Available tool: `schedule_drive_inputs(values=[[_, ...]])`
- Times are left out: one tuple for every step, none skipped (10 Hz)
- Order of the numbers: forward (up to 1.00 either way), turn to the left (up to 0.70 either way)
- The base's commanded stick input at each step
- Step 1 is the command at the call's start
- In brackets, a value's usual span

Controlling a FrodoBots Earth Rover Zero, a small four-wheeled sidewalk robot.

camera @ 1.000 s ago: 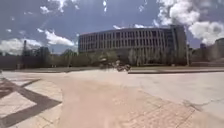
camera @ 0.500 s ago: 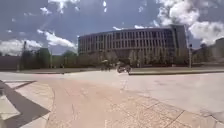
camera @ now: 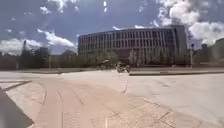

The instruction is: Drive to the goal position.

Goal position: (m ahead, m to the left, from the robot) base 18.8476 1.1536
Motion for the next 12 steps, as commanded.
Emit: schedule_drive_inputs(values=[[0.70,0.00],[0.70,0.00],[0.70,0.00],[0.70,0.00],[0.70,0.00],[0.70,0.00],[0.70,0.00],[0.70,0.00],[0.70,0.00],[0.70,0.00],[0.70,0.00],[0.70,0.00]])
